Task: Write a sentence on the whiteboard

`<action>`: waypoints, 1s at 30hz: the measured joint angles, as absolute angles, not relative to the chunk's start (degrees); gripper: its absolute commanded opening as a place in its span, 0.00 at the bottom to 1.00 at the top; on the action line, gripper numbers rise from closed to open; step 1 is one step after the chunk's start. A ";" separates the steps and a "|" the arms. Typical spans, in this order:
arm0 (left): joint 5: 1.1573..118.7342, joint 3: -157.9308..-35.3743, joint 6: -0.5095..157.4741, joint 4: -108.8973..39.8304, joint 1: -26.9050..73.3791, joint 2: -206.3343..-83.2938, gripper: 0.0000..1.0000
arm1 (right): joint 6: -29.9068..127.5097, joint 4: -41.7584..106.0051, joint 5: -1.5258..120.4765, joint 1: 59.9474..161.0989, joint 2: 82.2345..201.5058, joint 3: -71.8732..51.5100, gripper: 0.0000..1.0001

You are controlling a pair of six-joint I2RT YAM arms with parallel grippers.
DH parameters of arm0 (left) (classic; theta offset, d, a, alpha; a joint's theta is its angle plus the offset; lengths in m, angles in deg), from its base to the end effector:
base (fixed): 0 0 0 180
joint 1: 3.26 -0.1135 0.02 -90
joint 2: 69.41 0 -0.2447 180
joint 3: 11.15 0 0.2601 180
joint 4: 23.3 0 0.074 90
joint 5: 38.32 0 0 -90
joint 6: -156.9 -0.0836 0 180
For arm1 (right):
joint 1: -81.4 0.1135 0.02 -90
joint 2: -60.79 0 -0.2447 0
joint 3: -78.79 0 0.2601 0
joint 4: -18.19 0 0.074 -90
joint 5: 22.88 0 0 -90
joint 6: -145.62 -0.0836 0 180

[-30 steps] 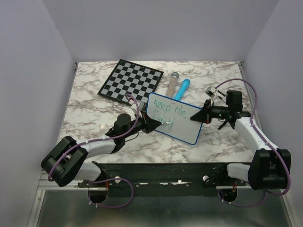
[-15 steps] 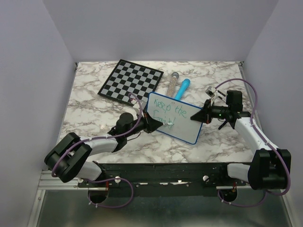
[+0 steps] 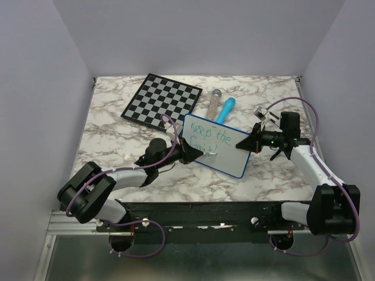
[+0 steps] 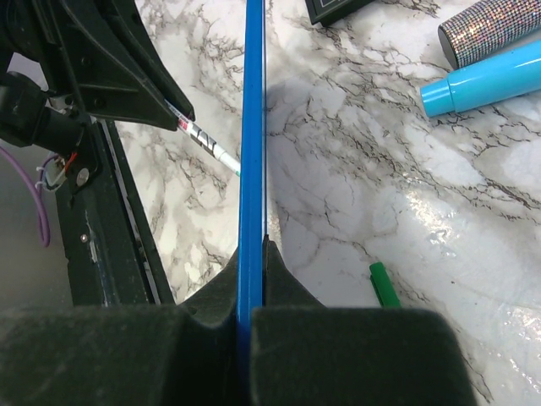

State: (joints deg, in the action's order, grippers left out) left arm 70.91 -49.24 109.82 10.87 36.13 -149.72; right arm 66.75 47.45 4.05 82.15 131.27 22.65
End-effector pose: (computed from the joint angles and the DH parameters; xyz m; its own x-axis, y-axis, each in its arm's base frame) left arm 0.2320 -0.2262 0.1585 -0.6589 -0.2909 -0.6937 0.5497 0.4433 -0.7080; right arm 0.2702 0.0781 0.2026 -0.5508 -0.0946 -0.8292 -0.7724 0.4343 0.4635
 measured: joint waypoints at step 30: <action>73.66 -48.36 109.91 7.83 36.99 -151.78 0.00 | 66.80 47.49 4.03 82.15 131.25 22.65 0.01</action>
